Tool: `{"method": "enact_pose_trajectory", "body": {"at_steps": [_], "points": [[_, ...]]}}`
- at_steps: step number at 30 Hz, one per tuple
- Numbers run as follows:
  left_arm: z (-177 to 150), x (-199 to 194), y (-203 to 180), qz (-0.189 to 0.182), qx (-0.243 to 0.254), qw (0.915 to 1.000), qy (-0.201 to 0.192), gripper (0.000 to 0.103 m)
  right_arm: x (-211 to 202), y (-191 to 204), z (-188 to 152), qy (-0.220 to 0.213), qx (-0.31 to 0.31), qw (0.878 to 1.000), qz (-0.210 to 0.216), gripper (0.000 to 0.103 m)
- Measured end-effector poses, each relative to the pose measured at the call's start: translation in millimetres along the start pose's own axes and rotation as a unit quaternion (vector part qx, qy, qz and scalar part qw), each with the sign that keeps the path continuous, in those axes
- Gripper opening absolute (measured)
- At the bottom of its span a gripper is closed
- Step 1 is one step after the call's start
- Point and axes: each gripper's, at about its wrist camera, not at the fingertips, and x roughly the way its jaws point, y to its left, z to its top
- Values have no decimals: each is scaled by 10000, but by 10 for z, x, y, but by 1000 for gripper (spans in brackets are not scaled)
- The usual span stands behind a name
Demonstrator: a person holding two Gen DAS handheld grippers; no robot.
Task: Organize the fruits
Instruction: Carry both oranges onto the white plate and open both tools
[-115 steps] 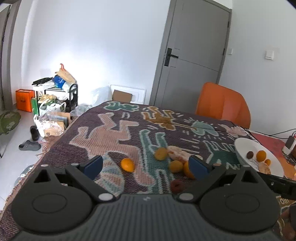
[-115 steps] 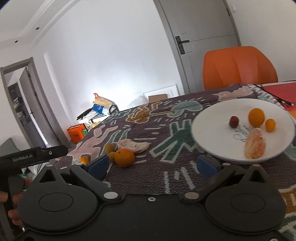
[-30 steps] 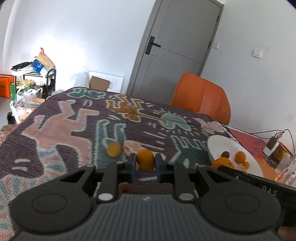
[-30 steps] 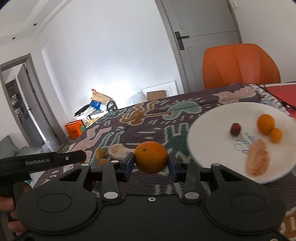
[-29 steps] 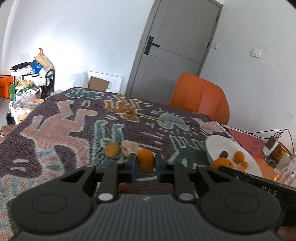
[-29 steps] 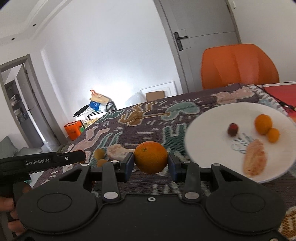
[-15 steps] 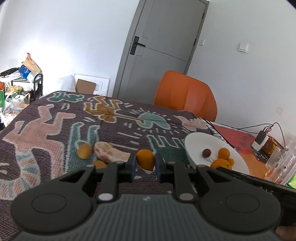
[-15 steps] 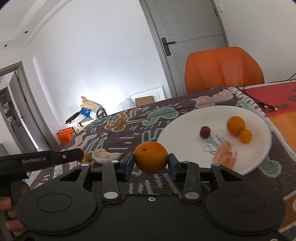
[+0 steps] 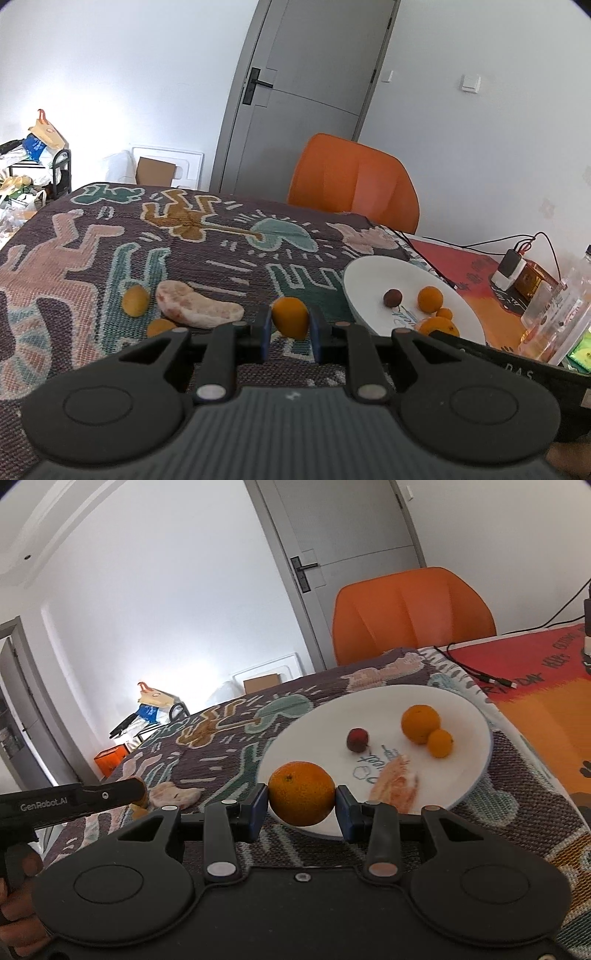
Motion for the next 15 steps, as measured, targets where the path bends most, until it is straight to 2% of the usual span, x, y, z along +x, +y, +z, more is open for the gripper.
{"method": "enact_pose_trajectory", "body": {"at_steps": [3,8,15], "points": [[3,15,-38,-34,34,10000,12,20,9,-28,1,43,56,10000,-14,45],[2,48,-99,-89,85,9999,46,20,-58,-22,-4,-23,-24,9999,102,45],[9,121,-240,-241,199,9995,102,20,-147,-90,1,-115,28,9999,49,45]]}}
